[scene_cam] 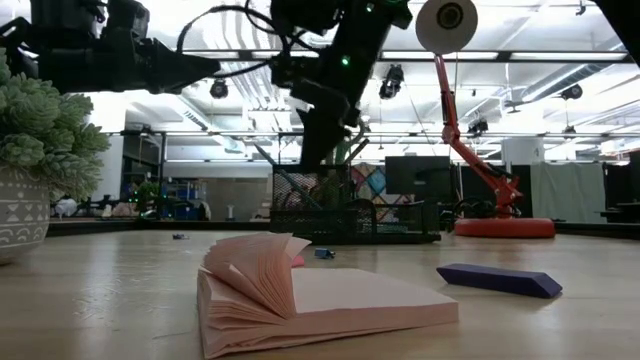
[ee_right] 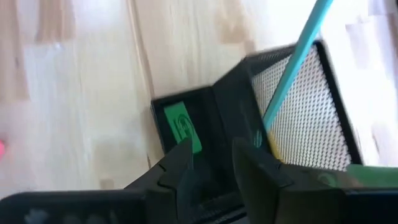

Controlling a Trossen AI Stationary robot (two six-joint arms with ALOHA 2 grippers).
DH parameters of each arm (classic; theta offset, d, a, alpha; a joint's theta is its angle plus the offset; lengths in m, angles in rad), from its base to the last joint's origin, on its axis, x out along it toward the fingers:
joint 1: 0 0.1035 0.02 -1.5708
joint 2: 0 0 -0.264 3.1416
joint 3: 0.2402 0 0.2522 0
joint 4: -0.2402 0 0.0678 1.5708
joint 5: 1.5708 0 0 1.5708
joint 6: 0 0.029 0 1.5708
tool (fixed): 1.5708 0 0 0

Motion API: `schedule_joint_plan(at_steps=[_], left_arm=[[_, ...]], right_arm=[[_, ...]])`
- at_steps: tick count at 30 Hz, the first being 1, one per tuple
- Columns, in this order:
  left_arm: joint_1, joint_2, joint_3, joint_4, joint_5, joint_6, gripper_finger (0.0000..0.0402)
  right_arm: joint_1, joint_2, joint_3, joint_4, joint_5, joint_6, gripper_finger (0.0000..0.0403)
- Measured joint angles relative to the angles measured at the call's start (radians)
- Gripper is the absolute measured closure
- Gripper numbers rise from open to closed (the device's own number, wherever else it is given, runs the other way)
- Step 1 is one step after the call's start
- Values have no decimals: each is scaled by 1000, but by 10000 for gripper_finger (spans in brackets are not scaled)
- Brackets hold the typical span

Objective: Pick and place office supplies into organizer
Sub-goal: Put the blue eraser into the black desk organizer

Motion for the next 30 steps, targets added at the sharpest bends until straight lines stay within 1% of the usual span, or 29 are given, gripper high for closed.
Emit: schedule_joint_plan(at_steps=[4,8,11,14,19,22,26,30], left_arm=[[0,0,0,0,0,0,343],[0,0,0,-1,0,1,343],[0,0,0,-1,0,1,343],[0,0,0,0,0,1,343],[0,0,0,-1,0,2,343],[0,0,0,0,0,2,343],[0,0,0,0,0,2,343],[0,0,0,0,0,2,343]], right_arm=[[10,0,43,-2,-4,45,289],[29,-1,85,-2,-5,128,275],[47,-1,109,-16,-5,141,263],[66,-1,123,-26,-5,153,250],[92,-1,137,-57,-9,249,232],[109,-3,139,-79,-39,288,223],[134,-3,139,-110,-77,412,216],[157,-3,139,-184,-103,563,216]])
